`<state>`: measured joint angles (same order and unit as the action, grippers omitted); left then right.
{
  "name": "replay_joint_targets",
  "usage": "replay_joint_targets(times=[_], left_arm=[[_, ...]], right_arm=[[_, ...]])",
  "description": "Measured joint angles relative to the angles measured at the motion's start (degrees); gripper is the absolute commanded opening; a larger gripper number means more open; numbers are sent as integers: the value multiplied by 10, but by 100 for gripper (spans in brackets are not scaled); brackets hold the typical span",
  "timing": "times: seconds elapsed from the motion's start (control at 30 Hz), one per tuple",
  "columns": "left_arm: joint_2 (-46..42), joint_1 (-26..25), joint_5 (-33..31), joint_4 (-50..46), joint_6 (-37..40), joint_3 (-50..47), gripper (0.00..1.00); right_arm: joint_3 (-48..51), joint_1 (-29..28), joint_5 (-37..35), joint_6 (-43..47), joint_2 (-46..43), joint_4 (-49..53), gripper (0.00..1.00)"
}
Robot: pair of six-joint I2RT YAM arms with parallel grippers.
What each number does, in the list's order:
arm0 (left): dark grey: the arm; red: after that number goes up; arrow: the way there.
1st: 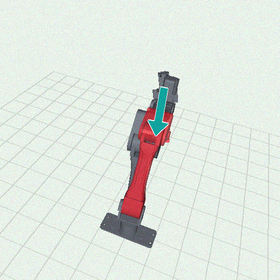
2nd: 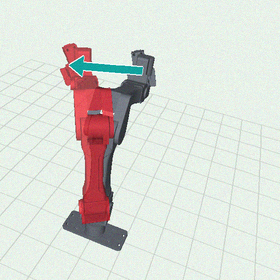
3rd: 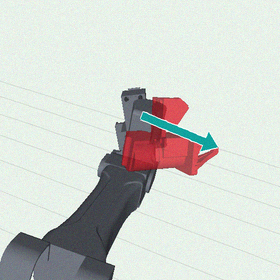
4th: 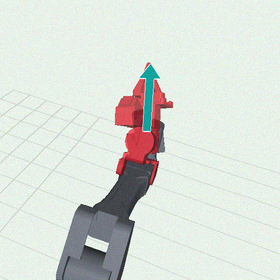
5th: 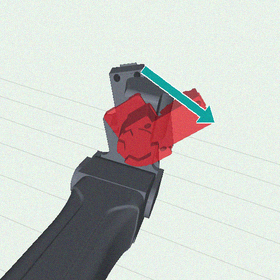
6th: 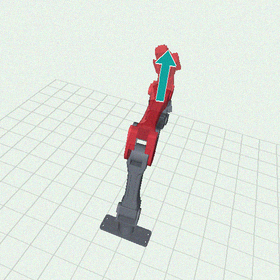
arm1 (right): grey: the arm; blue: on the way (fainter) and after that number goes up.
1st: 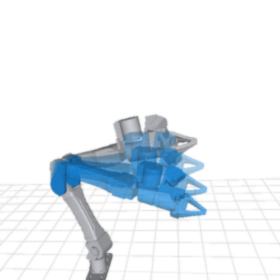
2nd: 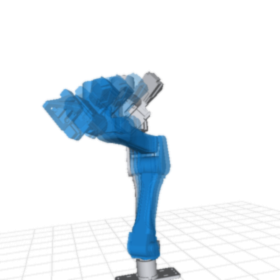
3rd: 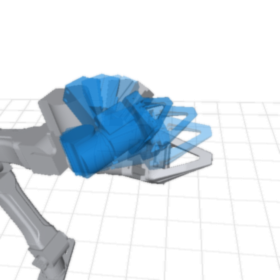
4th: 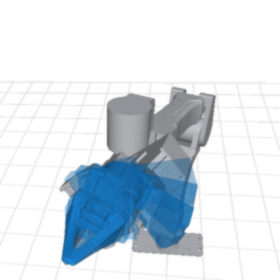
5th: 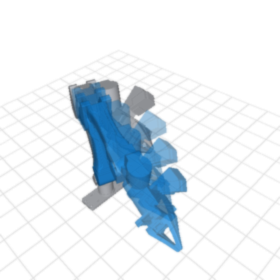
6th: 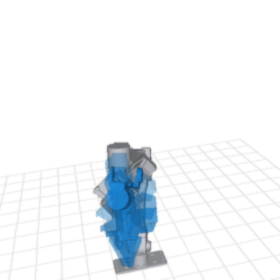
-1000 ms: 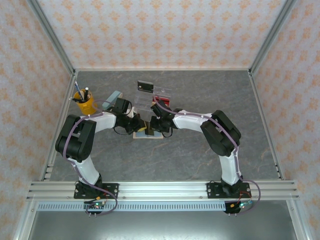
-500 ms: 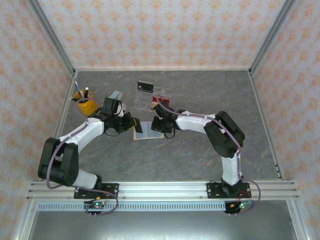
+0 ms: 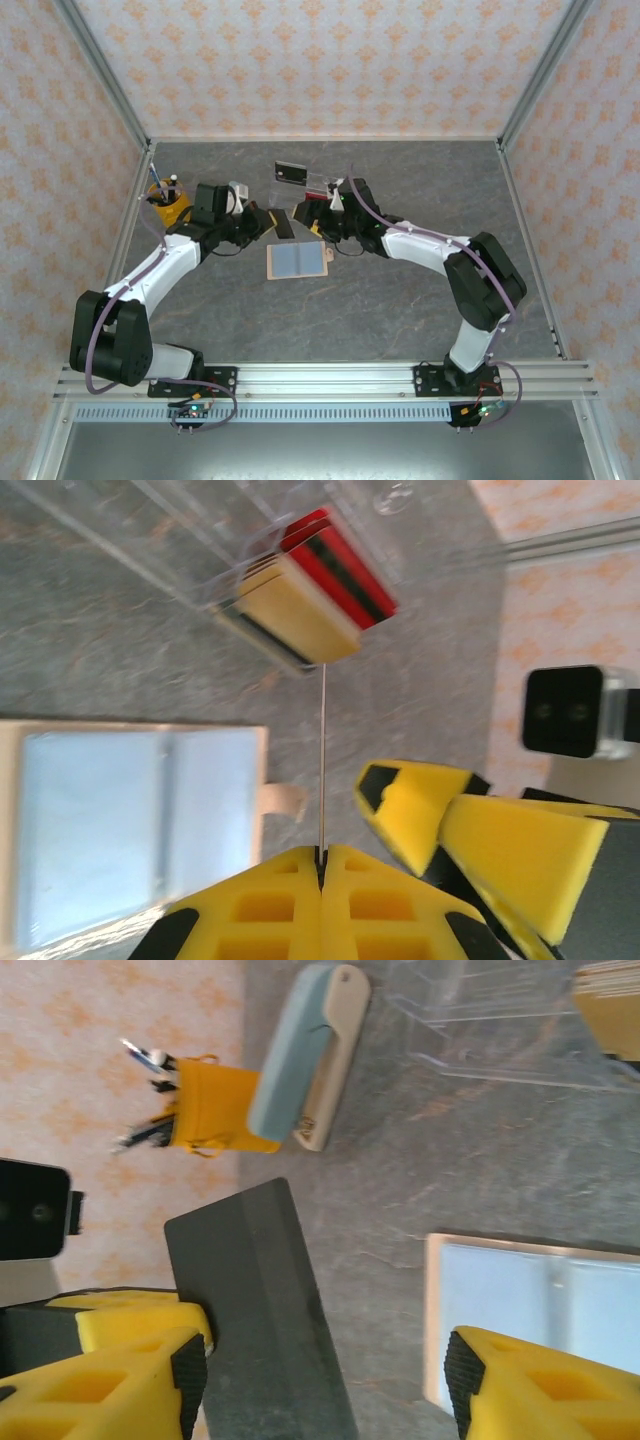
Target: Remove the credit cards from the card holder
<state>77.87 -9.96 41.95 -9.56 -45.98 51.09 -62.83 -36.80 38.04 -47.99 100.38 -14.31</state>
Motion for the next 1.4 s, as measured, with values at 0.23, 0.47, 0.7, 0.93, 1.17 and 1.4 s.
replay_joint_targets(times=[0.23, 0.47, 0.7, 0.93, 1.17, 1.4], left_arm=[[0, 6, 26, 75, -78, 1, 1], [0, 7, 31, 138, -136, -17, 0], [-17, 10, 30, 152, -161, -41, 2], [-27, 11, 21, 125, -143, -43, 38], [-27, 21, -66, -90, -30, 31, 90], [-27, 56, -172, -242, 78, 101, 100]], right_arm=[[0, 1, 52, -43, 0, -50, 56], [0, 4, 85, -81, 0, -84, 31], [0, 10, 88, -84, -3, -77, 15], [-29, 10, 91, -44, -5, -47, 0], [-140, 10, 32, 174, 11, 110, 0], [-291, 10, -68, 490, 70, 266, 0]])
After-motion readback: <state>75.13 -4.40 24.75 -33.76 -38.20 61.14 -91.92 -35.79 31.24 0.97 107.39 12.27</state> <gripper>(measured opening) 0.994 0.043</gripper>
